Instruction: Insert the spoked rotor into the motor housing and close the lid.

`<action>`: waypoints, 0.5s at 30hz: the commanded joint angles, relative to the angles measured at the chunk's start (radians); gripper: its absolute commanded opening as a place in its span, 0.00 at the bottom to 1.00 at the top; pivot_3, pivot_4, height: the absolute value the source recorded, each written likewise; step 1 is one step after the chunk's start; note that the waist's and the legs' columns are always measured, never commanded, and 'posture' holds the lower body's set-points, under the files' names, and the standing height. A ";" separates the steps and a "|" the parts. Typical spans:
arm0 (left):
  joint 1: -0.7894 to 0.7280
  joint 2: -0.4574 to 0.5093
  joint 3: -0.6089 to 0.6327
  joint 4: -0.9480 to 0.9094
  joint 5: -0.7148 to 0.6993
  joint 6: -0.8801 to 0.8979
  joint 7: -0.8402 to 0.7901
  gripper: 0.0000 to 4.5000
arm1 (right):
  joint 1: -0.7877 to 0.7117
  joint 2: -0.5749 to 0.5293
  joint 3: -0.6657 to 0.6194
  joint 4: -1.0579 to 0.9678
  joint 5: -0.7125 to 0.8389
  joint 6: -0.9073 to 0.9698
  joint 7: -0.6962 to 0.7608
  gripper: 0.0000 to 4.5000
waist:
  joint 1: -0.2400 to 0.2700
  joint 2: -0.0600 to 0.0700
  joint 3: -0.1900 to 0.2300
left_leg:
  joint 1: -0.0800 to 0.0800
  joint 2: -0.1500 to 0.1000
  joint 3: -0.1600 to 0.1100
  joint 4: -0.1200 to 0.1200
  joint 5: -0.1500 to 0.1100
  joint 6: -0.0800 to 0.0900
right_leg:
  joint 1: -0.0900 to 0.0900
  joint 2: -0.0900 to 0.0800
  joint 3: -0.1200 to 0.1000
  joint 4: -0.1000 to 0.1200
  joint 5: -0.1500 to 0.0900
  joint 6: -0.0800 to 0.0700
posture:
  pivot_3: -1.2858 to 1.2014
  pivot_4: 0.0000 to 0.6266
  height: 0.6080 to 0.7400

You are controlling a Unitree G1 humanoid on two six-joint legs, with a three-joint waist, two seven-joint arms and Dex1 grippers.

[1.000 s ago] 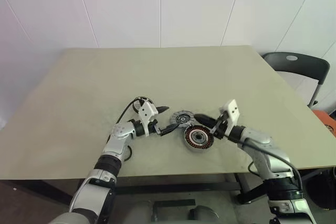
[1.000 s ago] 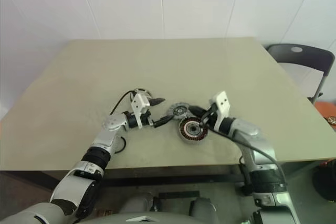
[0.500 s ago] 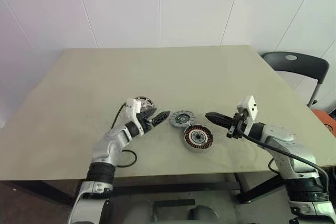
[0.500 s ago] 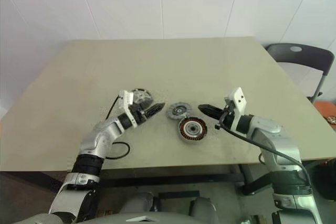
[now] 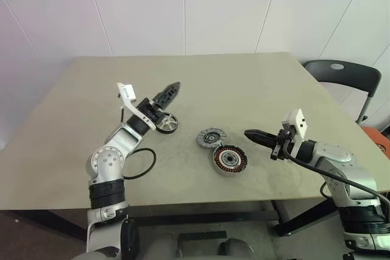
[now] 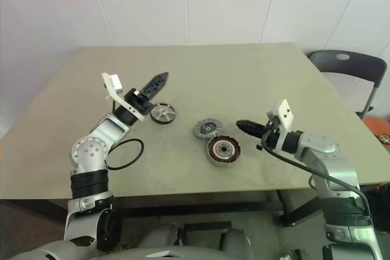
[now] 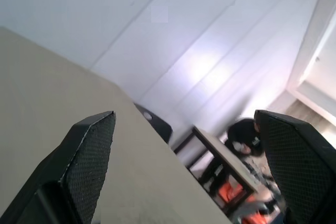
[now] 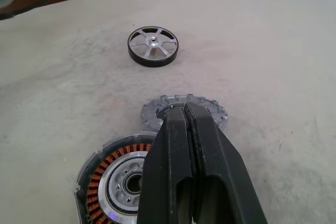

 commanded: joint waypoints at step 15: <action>-0.057 0.013 0.018 0.284 0.077 -0.024 0.098 1.00 | 0.085 -0.082 -0.046 -0.118 0.097 0.042 0.100 0.00 | 0.024 -0.005 0.003 | -0.002 -0.001 0.001 -0.001 -0.001 0.001 | -0.002 -0.002 0.000 -0.003 0.000 0.000 | 0.52 0.00 1.00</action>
